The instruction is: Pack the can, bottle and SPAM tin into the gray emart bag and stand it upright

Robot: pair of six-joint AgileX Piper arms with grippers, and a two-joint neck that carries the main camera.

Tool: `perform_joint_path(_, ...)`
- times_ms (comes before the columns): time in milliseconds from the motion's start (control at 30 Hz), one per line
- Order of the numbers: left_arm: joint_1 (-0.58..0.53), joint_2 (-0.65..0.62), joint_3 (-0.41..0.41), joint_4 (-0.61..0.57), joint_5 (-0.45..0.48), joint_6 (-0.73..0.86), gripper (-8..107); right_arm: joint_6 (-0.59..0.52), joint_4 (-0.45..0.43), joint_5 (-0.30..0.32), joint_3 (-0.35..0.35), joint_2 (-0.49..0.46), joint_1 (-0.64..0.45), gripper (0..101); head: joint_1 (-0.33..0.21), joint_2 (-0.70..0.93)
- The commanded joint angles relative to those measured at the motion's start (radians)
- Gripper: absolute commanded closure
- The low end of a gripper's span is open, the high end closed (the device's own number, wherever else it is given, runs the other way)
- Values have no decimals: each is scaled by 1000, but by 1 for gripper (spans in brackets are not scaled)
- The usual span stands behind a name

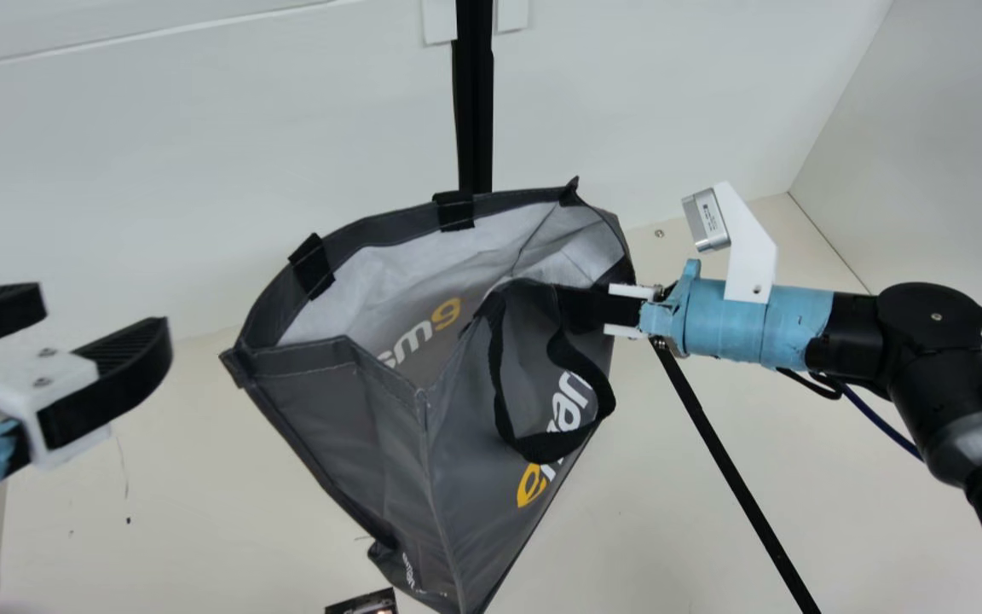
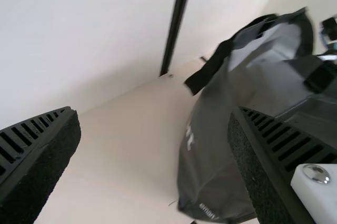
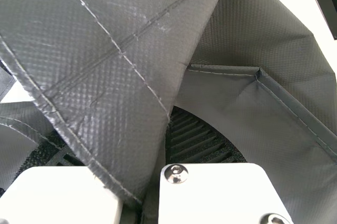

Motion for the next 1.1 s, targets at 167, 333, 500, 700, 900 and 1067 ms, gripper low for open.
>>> perform_joint_path(167, 31, -52, 66, 182, -6, -109, 9, 0, 0, 0, 0, 0, 0, 101, -23, -1)
perform_joint_path(333, 49, -80, 118, 279, -2, -171, 9, 0, 0, 0, 0, 0, 0, 101, -23, -1)
perform_joint_path(500, 63, -106, 175, 371, -2, -228, 9, 0, 0, 0, 0, 0, 0, 101, -23, -1)
perform_joint_path(700, 67, -128, 244, 487, -4, -297, 9, 0, 0, 0, 0, 0, 0, 101, -23, -1)
perform_joint_path(900, 73, -149, 320, 550, -14, -349, 9, 0, 0, 0, 0, 0, 0, 101, -23, -1)
perform_joint_path(1067, 91, -170, 389, 550, -29, -363, 9, 0, 0, 0, 0, 0, 0, 101, -23, -1)
